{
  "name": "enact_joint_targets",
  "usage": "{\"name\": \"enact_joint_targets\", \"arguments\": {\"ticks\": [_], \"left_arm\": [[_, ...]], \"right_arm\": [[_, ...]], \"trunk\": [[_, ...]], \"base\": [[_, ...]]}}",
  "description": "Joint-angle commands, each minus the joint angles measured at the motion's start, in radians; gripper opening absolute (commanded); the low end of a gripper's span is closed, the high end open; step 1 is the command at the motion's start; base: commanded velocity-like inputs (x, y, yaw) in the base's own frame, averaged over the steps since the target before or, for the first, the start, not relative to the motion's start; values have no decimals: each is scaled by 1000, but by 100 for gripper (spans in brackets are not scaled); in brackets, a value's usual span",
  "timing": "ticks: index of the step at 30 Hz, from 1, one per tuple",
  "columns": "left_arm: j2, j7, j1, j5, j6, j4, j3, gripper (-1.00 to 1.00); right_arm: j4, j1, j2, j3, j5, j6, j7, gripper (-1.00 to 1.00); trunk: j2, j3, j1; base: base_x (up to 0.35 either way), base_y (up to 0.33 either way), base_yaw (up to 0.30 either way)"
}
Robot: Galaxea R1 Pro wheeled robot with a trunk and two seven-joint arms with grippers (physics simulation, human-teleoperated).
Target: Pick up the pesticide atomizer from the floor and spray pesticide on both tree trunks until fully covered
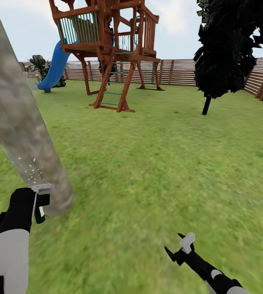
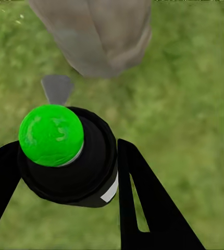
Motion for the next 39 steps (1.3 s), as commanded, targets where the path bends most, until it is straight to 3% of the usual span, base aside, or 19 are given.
{"name": "enact_joint_targets", "arguments": {"ticks": [1, 12, 28, 36, 37, 39], "left_arm": [[1, -10, -1, -11, 4, -1, 5, -100], [3, -10, 18, -20, 3, -9, 4, -100], [2, -7, 27, -21, 4, -18, -2, -100], [2, -8, 42, -19, 4, -4, 3, -100], [-10, -6, 91, -14, 2, -15, 3, -100], [-35, -6, 102, -12, -24, -23, 8, -100]], "right_arm": [[1, -1, -2, -10, 0, -1, 15, 100], [0, -1, -4, -10, -2, -4, 19, 100], [3, -1, -3, -8, -2, -4, 19, 100], [5, 0, -3, -8, -1, -4, 19, 100], [5, 1, -3, -8, -1, -3, 19, 100], [5, 1, -2, -8, -1, -3, 19, 100]], "trunk": [[0, -1, 0], [0, -1, 0], [0, -1, 0], [0, -1, 0], [0, -1, 0], [0, -1, 0]], "base": [[86, -211, 0], [-99, -158, 165], [162, -206, 69], [153, -240, 255], [171, -240, 277], [176, -240, 277]]}}
